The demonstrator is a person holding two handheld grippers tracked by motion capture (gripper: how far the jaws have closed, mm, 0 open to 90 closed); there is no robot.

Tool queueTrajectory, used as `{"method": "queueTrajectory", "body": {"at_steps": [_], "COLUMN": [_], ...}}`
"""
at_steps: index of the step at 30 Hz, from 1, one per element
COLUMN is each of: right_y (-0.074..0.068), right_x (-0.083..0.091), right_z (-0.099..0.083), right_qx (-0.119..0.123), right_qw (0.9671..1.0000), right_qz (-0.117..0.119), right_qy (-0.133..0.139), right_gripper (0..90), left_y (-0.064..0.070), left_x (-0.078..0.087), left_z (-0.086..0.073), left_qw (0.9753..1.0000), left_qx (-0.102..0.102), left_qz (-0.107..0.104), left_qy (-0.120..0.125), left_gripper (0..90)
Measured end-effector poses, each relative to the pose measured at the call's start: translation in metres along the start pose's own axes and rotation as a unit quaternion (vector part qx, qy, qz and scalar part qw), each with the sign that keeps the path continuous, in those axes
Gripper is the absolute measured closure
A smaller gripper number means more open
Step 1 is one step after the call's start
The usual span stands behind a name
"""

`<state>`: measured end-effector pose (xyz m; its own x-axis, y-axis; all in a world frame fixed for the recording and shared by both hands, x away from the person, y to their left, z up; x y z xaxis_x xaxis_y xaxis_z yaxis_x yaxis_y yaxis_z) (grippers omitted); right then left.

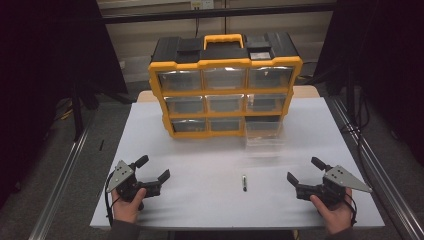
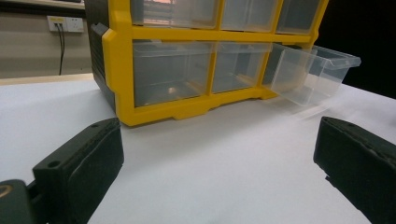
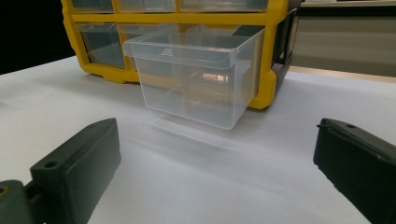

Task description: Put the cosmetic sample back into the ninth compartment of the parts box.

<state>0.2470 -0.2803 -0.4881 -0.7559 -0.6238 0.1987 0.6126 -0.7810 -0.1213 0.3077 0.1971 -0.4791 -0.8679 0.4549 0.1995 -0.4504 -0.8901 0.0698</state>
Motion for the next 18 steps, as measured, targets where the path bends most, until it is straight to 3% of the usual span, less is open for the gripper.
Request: {"method": "queueTrajectory", "body": {"at_steps": [18], "right_y": [-0.0045], "right_x": [-0.0081], "right_z": [0.0018], "right_qx": [-0.005], "right_qw": [0.9998], "right_qz": [0.015], "right_qy": [-0.01], "right_gripper": [0.6], "left_y": [0.0026], "left_x": [0.0001], "left_z": [-0.0011], "left_qw": [0.9999], "left_qx": [-0.012], "left_qz": [0.003], "left_qy": [-0.006], "left_gripper": [1.9]}}
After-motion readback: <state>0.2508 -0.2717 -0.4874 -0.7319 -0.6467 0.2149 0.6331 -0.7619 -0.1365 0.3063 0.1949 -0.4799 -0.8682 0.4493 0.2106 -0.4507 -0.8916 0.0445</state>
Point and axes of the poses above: each handheld gripper's, and its own axes: x roughly backward along the jaws, z roughly out of its top, y roughly to its right, the point moved 5 cm from there along -x, roughly forward along the jaws, and after that the axes turned 15 degrees about z, right-handed, at the moved point
